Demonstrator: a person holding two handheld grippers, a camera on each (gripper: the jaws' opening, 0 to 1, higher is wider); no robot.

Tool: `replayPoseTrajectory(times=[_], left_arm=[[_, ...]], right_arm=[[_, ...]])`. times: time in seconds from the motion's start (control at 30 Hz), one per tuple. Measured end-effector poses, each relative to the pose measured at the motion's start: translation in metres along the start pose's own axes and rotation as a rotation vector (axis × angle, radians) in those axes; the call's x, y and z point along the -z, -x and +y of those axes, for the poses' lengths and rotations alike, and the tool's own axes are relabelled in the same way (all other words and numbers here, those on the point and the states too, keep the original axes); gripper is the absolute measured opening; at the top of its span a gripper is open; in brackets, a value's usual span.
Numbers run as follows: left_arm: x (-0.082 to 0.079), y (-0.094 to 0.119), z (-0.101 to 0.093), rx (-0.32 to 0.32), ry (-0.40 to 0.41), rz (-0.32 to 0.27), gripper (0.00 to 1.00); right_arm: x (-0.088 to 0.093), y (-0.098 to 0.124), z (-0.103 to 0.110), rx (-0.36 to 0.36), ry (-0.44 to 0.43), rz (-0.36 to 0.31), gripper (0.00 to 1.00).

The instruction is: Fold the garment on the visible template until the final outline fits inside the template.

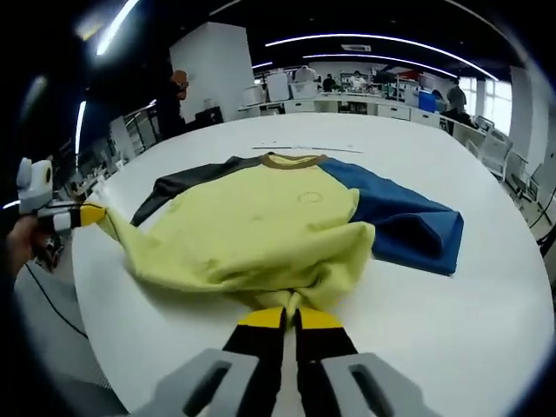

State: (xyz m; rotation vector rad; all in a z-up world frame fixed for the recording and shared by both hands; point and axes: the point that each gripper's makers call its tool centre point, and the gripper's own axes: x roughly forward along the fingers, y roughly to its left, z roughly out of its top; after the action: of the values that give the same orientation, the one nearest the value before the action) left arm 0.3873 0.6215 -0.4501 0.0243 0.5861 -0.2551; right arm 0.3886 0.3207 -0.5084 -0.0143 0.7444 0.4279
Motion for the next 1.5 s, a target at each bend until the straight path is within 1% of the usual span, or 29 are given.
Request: replayPoseTrajectory(times=[0.1,0.3,0.43,0.57,0.7,0.87,0.97,1.0,1.1,1.13,1.23,1.4,1.5], left_arm=[[0.0,0.002,0.0,0.0,0.003,0.004,0.0],[0.004,0.012,0.0,-0.005,0.011,0.02,0.0],[0.013,0.018,0.001,-0.004,0.02,0.053,0.0],[0.025,0.023,0.004,-0.01,0.023,0.088,0.0],[0.035,0.027,0.006,-0.012,0.027,0.122,0.0],[0.049,0.034,0.008,-0.021,0.023,0.172,0.0],[0.062,0.036,0.006,-0.013,0.022,0.217,0.0],[0.068,0.036,0.005,-0.009,0.024,0.244,0.0],[0.081,0.037,0.001,-0.004,0.027,0.288,0.0],[0.088,0.037,-0.001,-0.002,0.031,0.314,0.0],[0.098,0.037,-0.006,-0.008,0.019,0.352,0.0],[0.106,0.037,-0.007,-0.032,0.006,0.381,0.0],[0.109,0.037,-0.006,-0.045,0.02,0.391,0.0]], right_arm=[[0.004,0.012,0.0,-0.008,0.036,0.002,0.0],[0.015,0.038,-0.006,-0.009,0.049,0.011,0.0],[0.021,0.053,-0.005,-0.013,0.054,0.021,0.0],[0.025,0.064,0.002,-0.033,0.059,0.031,0.0],[0.034,0.069,0.01,-0.054,0.087,0.057,0.0],[0.046,0.072,0.013,-0.07,0.069,0.083,0.0],[0.057,0.073,0.007,-0.056,0.052,0.109,0.0],[0.06,0.073,0.006,-0.056,0.043,0.114,0.0],[0.064,0.074,0.005,-0.055,0.029,0.118,0.0],[0.065,0.075,0.004,-0.054,0.026,0.122,0.0],[0.07,0.075,0.002,-0.046,0.019,0.138,0.0],[0.078,0.073,0.002,-0.038,0.036,0.167,0.0],[0.081,0.072,0.0,-0.033,0.03,0.177,0.0]])
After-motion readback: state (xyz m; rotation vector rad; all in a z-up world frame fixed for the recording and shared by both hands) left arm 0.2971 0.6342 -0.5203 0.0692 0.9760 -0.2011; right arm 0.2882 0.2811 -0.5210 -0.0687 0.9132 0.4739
